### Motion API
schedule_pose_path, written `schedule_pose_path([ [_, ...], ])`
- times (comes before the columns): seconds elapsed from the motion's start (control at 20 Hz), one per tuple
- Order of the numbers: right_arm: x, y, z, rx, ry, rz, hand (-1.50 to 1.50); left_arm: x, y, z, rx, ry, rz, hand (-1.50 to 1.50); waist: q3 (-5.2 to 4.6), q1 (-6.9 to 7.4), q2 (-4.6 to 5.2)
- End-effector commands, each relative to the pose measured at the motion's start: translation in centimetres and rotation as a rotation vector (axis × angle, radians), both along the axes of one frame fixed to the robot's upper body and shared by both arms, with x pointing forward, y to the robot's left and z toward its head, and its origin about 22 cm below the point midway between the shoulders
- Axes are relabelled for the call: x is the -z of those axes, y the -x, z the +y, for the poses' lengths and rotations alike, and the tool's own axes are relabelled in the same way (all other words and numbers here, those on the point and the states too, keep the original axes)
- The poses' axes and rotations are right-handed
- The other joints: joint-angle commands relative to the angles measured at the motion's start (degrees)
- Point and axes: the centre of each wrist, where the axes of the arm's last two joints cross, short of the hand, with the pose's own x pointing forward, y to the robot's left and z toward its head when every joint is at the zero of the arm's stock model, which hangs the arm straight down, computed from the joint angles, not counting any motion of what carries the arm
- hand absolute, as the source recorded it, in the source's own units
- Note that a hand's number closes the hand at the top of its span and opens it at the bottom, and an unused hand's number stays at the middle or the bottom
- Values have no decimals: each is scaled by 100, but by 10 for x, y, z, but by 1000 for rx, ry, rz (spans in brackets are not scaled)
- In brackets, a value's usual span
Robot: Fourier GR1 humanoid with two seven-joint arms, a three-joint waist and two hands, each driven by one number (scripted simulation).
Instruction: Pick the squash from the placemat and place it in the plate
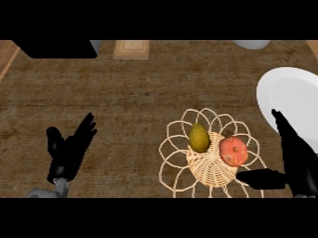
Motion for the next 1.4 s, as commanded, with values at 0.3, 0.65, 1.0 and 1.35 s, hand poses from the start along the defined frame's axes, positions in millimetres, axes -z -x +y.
schedule_pose_path([
  [0.3,35,-14,36,-25,-21,31,-150,1,6,-1,5,25,11,0,2,-15,-4],
  [0.65,44,-19,26,28,97,98,-150,7,17,-2,-1,-1,-3,0,3,-8,-4],
  [1.0,63,-21,21,35,89,131,-150,-8,22,0,-3,15,-4,0,3,-9,-7],
  [1.35,57,-31,31,1,79,180,-150,-11,8,8,-4,9,-14,0,2,-17,-6],
])
